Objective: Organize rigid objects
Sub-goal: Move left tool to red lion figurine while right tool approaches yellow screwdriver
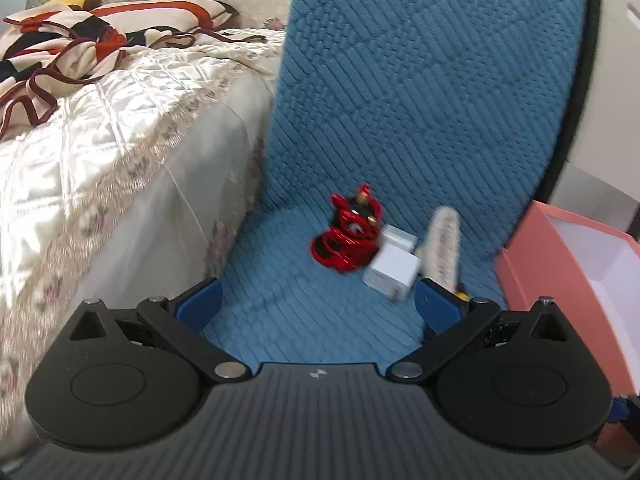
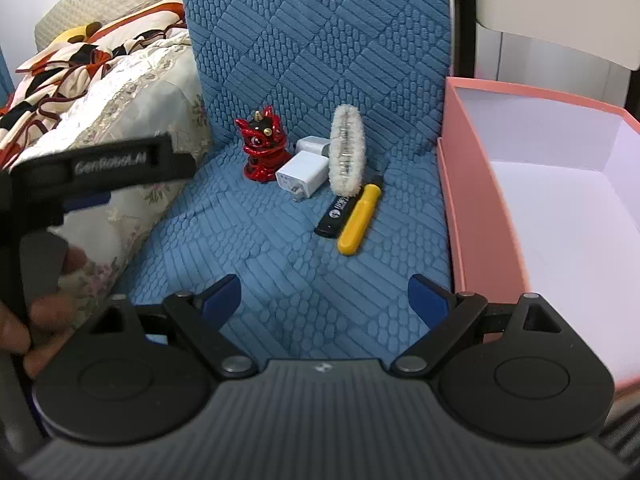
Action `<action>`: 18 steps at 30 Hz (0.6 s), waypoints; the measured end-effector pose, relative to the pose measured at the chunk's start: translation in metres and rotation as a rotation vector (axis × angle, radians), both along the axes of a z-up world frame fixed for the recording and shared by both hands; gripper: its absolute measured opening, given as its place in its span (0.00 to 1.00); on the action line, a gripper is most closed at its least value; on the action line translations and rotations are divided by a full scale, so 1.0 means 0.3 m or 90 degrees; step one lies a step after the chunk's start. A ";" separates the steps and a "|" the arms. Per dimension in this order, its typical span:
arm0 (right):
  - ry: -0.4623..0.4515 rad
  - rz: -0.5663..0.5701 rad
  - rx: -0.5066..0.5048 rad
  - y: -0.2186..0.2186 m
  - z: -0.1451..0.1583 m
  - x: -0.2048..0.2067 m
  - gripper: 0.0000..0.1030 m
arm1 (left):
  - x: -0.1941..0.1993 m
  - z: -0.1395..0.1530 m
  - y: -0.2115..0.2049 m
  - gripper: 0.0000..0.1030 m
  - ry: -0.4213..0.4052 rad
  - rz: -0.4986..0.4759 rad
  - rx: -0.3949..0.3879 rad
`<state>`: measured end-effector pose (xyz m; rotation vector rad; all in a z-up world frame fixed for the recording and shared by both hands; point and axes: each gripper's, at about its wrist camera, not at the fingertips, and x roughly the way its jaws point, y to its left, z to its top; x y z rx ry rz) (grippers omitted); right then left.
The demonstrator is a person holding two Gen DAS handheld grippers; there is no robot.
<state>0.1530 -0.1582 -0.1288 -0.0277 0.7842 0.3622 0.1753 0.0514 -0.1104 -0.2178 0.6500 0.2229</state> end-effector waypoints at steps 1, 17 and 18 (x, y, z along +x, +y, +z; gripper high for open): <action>-0.005 0.007 -0.002 0.009 -0.003 0.008 0.89 | 0.021 -0.005 0.012 1.00 0.001 0.005 -0.001; -0.016 0.018 0.006 0.048 -0.095 0.208 0.90 | 0.265 -0.058 0.092 1.00 0.062 -0.020 0.032; -0.014 0.018 0.005 0.052 -0.099 0.221 0.90 | 0.276 -0.065 0.090 1.00 0.066 -0.025 0.028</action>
